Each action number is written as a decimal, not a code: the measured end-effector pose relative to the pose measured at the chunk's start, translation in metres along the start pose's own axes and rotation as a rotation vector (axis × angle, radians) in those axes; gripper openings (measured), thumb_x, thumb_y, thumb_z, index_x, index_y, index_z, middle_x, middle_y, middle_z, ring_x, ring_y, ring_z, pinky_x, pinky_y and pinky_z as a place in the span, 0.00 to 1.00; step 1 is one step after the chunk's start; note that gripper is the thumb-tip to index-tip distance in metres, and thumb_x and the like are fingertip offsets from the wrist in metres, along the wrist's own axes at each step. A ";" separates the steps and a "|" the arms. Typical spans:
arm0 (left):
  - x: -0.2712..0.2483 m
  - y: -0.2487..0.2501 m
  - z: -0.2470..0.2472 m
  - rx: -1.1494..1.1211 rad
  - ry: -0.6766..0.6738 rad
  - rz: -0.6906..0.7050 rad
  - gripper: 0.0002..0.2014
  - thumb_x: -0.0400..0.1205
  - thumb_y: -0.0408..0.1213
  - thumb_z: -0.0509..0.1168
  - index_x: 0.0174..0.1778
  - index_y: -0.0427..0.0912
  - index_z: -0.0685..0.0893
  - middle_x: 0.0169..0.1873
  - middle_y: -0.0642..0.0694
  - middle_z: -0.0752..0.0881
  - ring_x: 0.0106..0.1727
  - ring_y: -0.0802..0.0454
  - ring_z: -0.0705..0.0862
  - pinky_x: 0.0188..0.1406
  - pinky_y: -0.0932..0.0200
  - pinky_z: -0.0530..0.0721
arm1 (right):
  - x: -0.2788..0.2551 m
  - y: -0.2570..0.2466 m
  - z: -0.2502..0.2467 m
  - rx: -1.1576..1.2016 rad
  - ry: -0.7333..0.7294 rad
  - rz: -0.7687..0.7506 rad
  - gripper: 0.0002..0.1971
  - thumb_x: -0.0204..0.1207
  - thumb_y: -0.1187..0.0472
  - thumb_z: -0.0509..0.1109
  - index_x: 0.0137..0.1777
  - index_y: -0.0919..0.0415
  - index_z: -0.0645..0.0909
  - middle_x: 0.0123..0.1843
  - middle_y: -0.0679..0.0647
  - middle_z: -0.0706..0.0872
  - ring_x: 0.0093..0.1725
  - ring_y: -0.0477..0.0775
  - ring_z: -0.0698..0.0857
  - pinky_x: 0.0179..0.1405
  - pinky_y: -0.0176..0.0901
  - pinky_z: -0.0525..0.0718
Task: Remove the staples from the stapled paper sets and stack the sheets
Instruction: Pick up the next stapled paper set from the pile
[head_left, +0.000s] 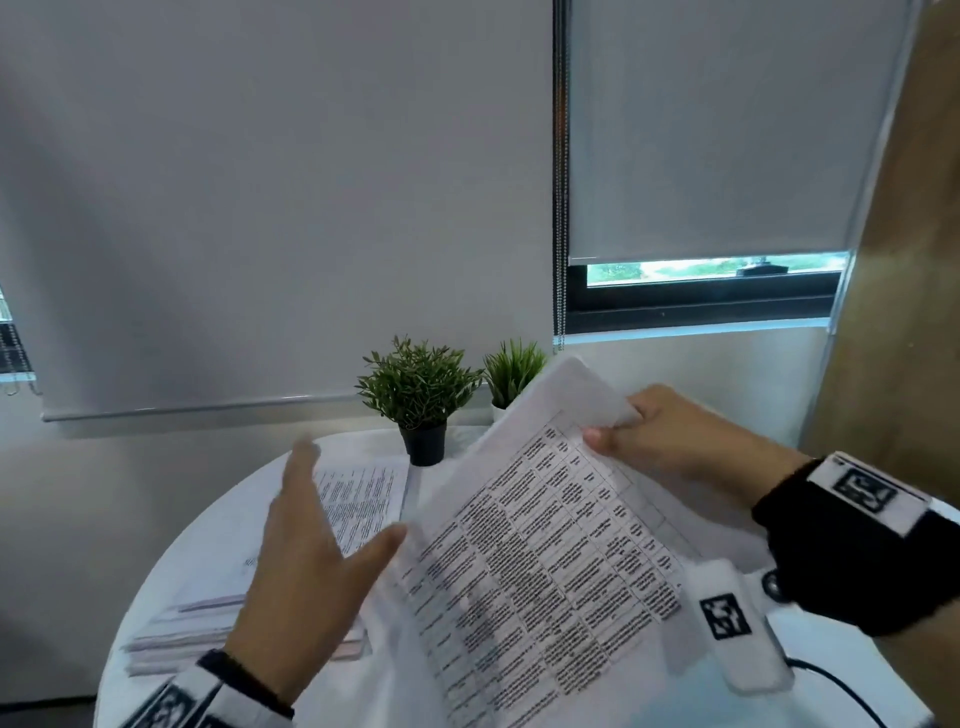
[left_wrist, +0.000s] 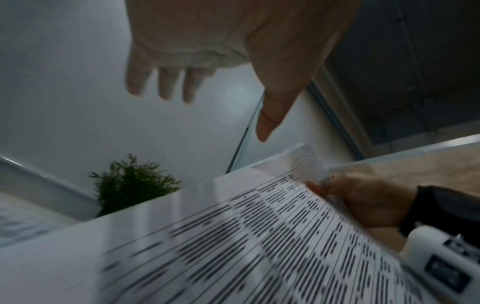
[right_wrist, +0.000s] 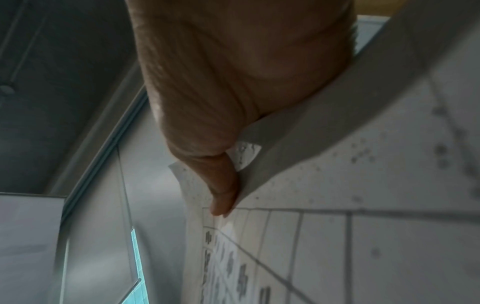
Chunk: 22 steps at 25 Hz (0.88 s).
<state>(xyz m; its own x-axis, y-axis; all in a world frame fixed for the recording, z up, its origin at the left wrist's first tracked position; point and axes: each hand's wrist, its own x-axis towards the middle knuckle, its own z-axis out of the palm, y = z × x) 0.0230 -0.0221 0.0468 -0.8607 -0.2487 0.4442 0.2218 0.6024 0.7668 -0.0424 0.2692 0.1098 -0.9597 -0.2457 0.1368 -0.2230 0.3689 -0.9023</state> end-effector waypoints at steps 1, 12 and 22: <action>0.008 0.011 0.001 -0.032 -0.077 0.060 0.55 0.65 0.59 0.75 0.83 0.56 0.49 0.78 0.59 0.66 0.77 0.56 0.66 0.77 0.43 0.68 | 0.004 -0.010 0.000 -0.054 -0.040 -0.026 0.08 0.78 0.61 0.73 0.38 0.61 0.86 0.34 0.49 0.89 0.41 0.52 0.85 0.47 0.44 0.82; 0.051 0.046 0.023 -0.518 -0.483 -0.091 0.15 0.76 0.40 0.72 0.48 0.29 0.88 0.45 0.29 0.90 0.48 0.29 0.89 0.56 0.28 0.84 | 0.034 -0.095 0.014 -0.749 -0.159 -0.245 0.09 0.72 0.46 0.78 0.39 0.51 0.85 0.38 0.46 0.90 0.37 0.44 0.87 0.40 0.40 0.82; 0.050 0.023 0.011 -0.680 -0.192 -0.073 0.11 0.76 0.41 0.71 0.40 0.36 0.91 0.42 0.32 0.91 0.42 0.36 0.91 0.48 0.42 0.87 | 0.033 -0.081 -0.030 -0.287 0.034 -0.255 0.12 0.61 0.56 0.84 0.40 0.62 0.88 0.34 0.53 0.88 0.34 0.47 0.85 0.32 0.36 0.81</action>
<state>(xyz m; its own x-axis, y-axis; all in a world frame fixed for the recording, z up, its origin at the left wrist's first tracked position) -0.0202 -0.0118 0.0817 -0.9361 -0.0942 0.3388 0.3432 -0.0338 0.9387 -0.0611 0.2582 0.2002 -0.8710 -0.3339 0.3603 -0.4899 0.5365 -0.6871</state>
